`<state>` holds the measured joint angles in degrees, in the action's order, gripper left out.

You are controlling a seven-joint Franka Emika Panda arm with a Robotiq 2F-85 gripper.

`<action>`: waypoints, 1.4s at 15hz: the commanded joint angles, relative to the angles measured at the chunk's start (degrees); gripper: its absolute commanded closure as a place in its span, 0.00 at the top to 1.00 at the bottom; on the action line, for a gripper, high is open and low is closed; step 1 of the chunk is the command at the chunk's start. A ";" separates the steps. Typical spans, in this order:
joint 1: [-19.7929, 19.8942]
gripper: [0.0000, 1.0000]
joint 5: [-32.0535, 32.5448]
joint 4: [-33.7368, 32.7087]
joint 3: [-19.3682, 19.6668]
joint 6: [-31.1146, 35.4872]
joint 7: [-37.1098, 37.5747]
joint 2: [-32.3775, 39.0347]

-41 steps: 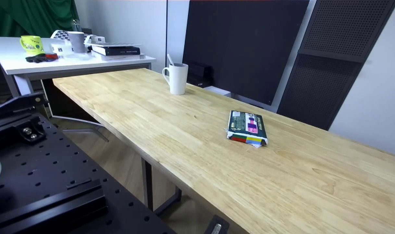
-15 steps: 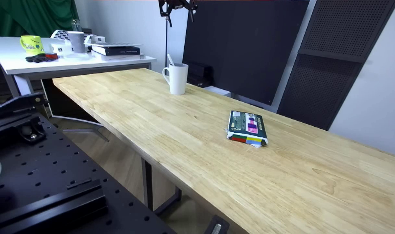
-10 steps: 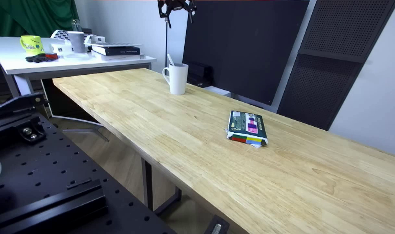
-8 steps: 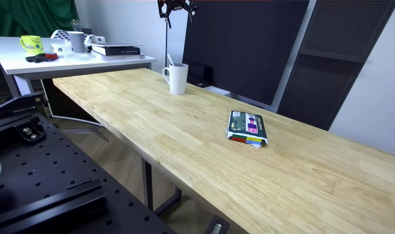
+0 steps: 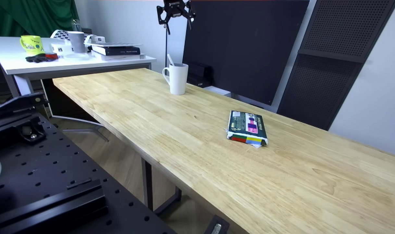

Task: Put the spoon on the table

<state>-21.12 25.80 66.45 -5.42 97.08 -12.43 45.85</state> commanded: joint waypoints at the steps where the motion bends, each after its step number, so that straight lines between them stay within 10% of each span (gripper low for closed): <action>1: -1.61 1.00 0.79 -4.32 0.81 -2.92 -0.03 3.96; 21: -5.69 1.00 2.42 -15.33 2.53 -4.63 -1.78 15.38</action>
<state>-25.88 28.01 55.79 -3.85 93.61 -13.26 58.42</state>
